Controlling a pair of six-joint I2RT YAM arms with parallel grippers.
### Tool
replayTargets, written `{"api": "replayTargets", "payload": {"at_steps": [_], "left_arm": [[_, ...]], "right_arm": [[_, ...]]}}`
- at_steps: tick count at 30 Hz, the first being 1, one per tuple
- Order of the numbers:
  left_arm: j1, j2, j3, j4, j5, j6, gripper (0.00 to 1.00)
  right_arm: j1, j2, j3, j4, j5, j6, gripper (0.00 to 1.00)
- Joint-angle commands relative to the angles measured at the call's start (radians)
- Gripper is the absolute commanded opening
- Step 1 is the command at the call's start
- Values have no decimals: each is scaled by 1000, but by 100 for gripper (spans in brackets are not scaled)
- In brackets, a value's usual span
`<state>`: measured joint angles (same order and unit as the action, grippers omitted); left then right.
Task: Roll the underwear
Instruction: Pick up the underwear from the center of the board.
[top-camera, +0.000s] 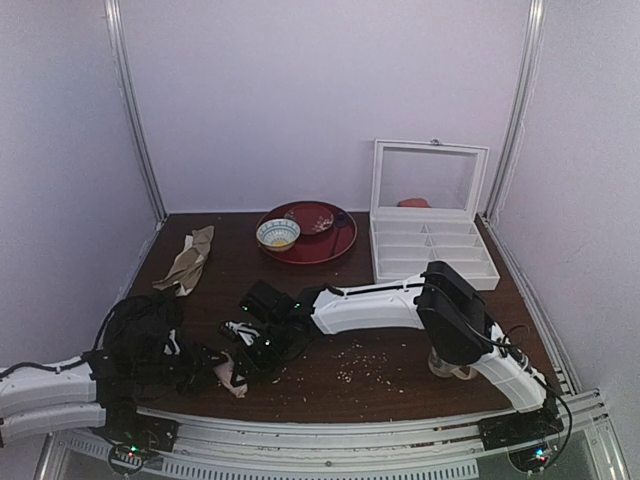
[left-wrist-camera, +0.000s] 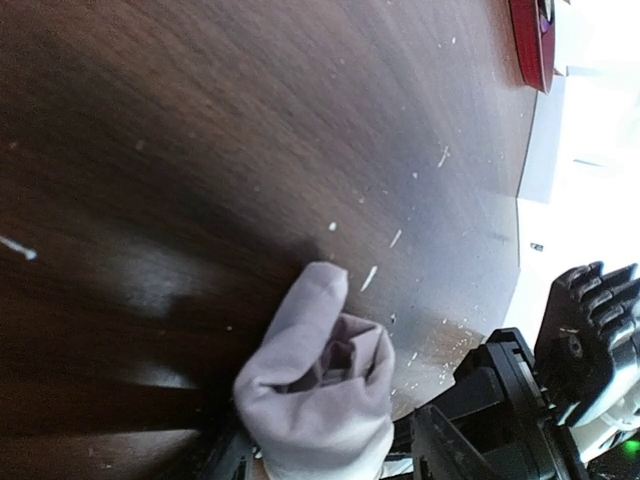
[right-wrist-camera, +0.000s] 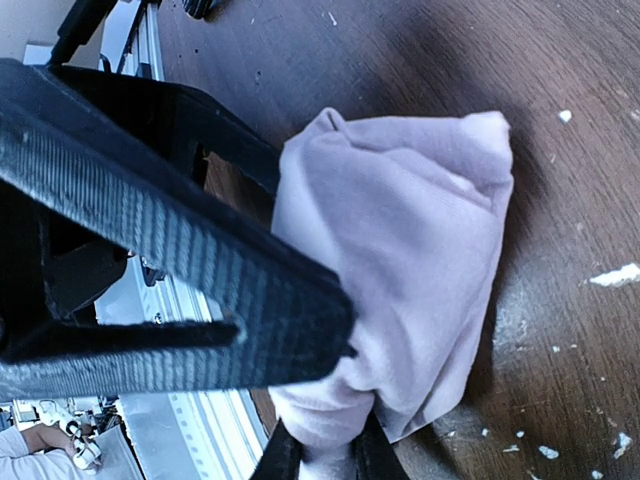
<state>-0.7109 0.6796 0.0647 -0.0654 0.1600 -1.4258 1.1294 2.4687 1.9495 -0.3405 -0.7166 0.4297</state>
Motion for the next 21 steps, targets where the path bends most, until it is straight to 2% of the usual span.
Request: {"api": "replayTargets", "payload": {"at_steps": [1,7,11,14,17,21], "left_arm": [[-3,82,1,51,3,60,76],[-3,222,29,156,24,80,75],[-3,245,54,123,26,100,70],[-3,226,53,94,13,101,60],[-3,195,42,69,-3,91,44],[-3,164,37,42,-19,89,31]], "right_arm": [[0,84,-43,-100,74,-24,0],[2,90,-31,-124,73,-43,0],[1,90,-27,-126,72,-47,0],[2,91,-19,-129,72,-50,0],[2,93,-15,-135,72,-55,0],[2,93,-17,-136,72,-57,0]]}}
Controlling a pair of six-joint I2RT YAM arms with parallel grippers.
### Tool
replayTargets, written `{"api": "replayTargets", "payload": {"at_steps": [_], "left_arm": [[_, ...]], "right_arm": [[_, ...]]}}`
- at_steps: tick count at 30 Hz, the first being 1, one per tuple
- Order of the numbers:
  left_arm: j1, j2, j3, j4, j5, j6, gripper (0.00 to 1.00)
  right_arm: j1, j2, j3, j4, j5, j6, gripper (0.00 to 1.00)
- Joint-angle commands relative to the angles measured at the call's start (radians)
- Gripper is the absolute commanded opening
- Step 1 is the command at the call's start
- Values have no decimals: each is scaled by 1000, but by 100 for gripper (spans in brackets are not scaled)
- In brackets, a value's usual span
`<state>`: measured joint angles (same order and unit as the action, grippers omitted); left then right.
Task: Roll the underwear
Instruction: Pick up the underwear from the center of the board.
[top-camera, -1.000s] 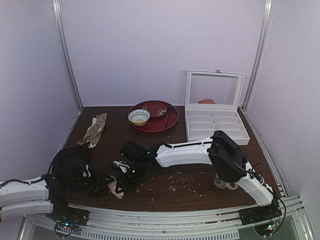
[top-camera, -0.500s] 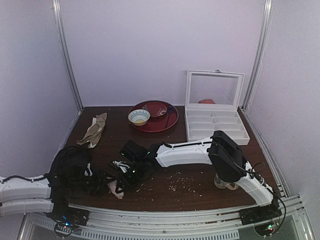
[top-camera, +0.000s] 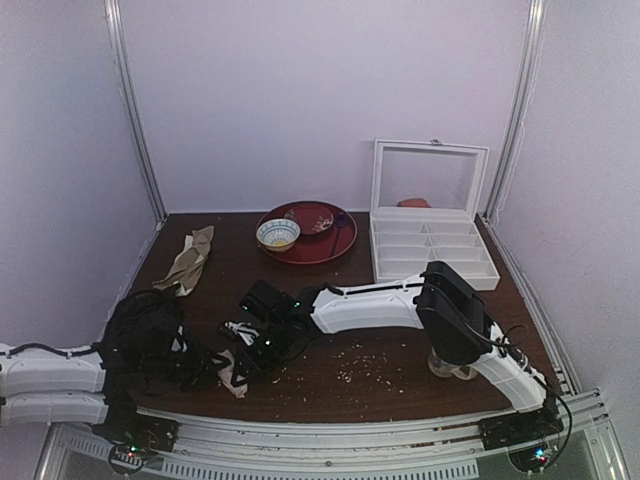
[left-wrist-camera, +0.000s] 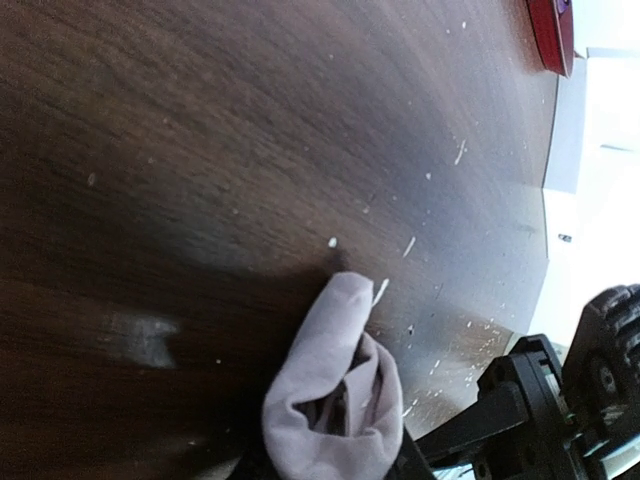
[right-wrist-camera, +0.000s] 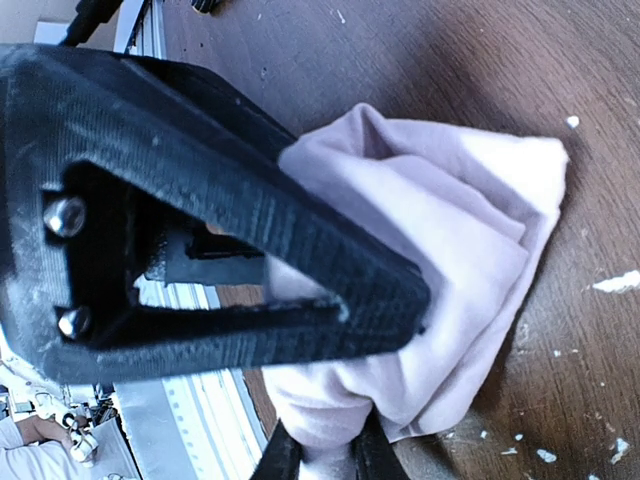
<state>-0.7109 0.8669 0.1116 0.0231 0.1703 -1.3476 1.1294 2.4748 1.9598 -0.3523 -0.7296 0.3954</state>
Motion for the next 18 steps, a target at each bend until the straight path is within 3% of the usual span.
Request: {"api": "replayTargets", "payload": {"at_steps": [1,9,13,18], "left_arm": [[-3,-25,-10,-45,-29,11,27],[-4,16,7,-32,-34,20,1],[-3,44,16,-22,-39,21,0],[-3,50,16,11,-33,24,0]], "right_arm": [[2,87,-27,-124,86,-24,0],[2,65,-42,-117,102,-34,4],[1,42,-65,-104,111,-44,19],[-7,-8,-110,-74,114,-57,24]]}}
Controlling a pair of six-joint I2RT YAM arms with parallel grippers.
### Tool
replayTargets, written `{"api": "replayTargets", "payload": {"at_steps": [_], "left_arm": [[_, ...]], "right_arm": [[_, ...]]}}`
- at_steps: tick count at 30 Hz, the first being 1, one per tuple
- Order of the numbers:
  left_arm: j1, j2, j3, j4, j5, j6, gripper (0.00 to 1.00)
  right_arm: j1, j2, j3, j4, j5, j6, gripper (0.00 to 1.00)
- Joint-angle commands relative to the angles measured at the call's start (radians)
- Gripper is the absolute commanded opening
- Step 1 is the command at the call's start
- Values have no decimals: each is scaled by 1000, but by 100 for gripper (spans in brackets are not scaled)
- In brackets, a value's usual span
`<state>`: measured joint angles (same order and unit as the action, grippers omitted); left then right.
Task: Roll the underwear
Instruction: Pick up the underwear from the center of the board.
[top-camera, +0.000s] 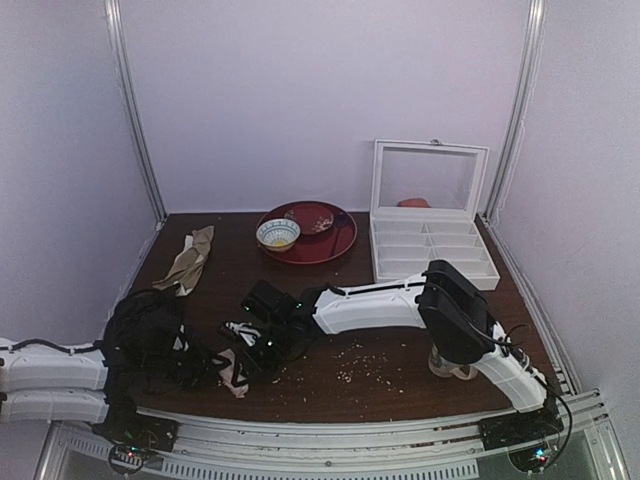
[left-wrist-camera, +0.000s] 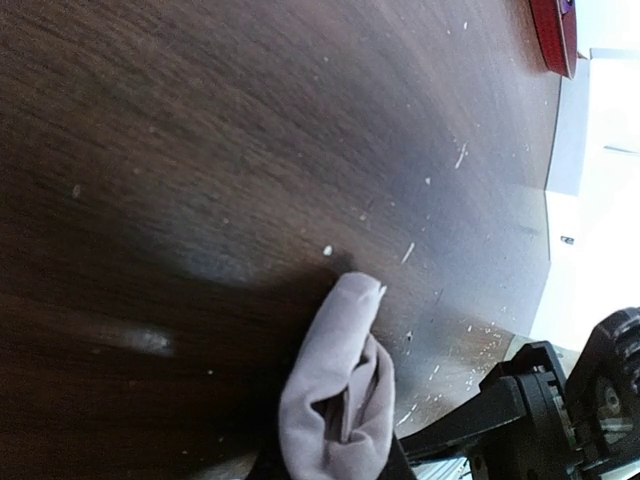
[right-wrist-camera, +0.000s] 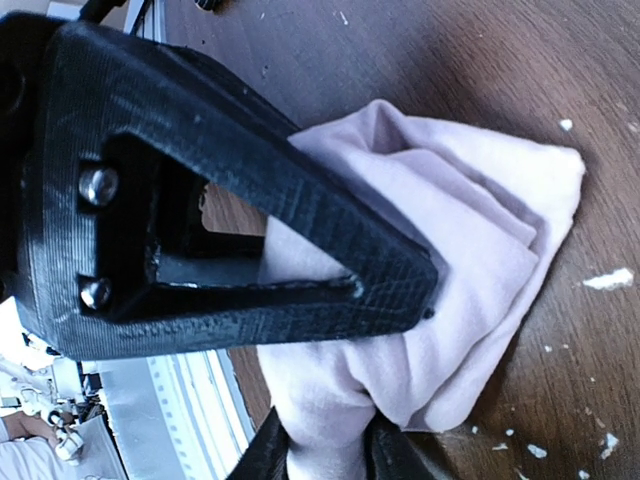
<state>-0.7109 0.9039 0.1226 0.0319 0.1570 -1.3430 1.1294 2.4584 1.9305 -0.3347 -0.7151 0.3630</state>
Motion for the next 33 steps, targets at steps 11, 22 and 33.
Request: {"api": "replayTargets", "payload": {"at_steps": [11,22,33], "left_arm": [[23,-79,35,-58,-2,62,0],[150,-12,114,30,165,165,0],[226,170,289,156,369,251,0]], "right_arm": [[-76,-153,-238,66,30,39,30],[-145,-250,-271,195,-107,148,35],[-206,-222,-369,734,-286,537,47]]}}
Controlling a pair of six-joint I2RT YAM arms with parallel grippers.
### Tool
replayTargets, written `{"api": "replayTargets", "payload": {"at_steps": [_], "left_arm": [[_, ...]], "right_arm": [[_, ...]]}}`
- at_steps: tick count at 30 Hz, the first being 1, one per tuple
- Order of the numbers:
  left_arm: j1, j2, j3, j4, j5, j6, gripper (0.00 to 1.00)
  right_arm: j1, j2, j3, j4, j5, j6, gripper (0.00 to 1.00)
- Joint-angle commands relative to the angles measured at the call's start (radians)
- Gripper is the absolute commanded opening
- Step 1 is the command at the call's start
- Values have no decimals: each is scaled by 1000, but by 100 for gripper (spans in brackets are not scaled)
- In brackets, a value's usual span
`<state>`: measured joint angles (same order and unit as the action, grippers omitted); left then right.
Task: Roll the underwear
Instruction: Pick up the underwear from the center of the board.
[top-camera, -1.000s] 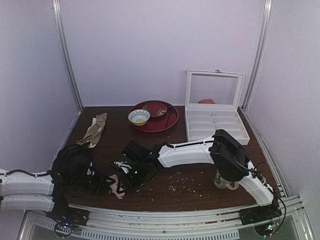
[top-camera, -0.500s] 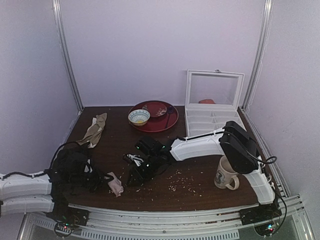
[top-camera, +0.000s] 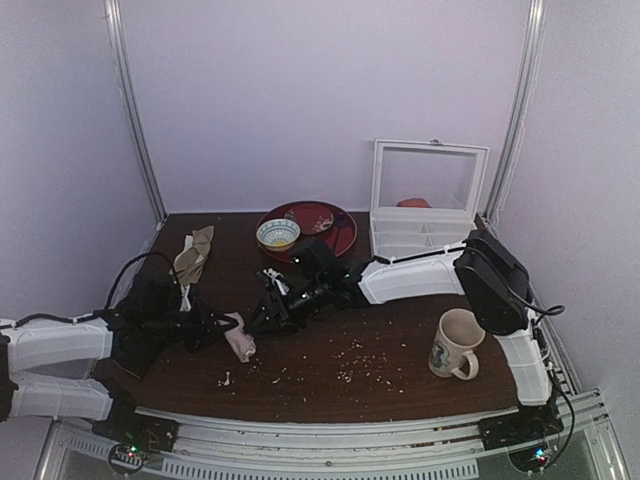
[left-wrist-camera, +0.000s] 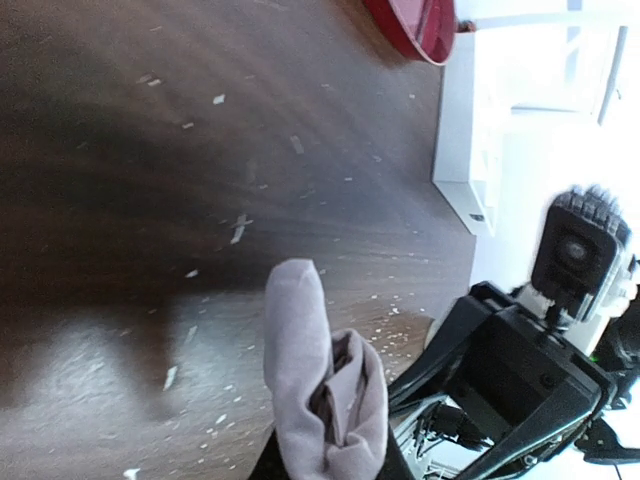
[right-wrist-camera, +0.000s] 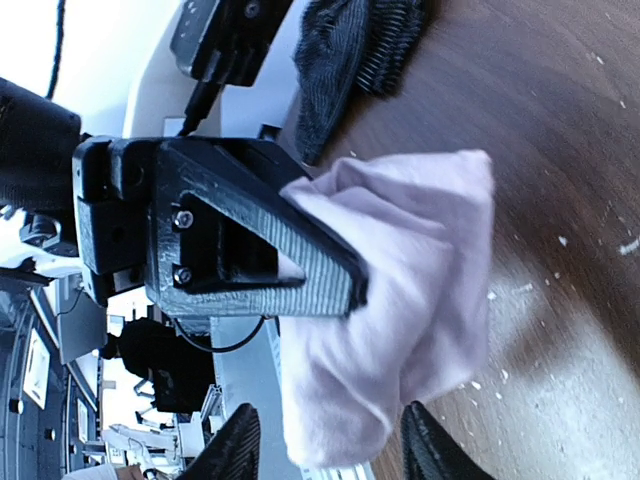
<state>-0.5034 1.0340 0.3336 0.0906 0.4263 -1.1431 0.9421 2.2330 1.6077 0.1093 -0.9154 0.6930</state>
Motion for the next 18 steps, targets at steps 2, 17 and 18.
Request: {"api": "replayTargets", "payload": {"at_steps": [2,17,18], "left_arm": [[29,48,102,94,123,69,0],[127,32,146,75,251,126,0],[128,33,147,83,255,122,0]], "right_arm": [[-31,10,-59,351,-90,265,47],[-64,69,-57,615,-141,478,56],[-63,76,-58,636,-144,493,56]]}}
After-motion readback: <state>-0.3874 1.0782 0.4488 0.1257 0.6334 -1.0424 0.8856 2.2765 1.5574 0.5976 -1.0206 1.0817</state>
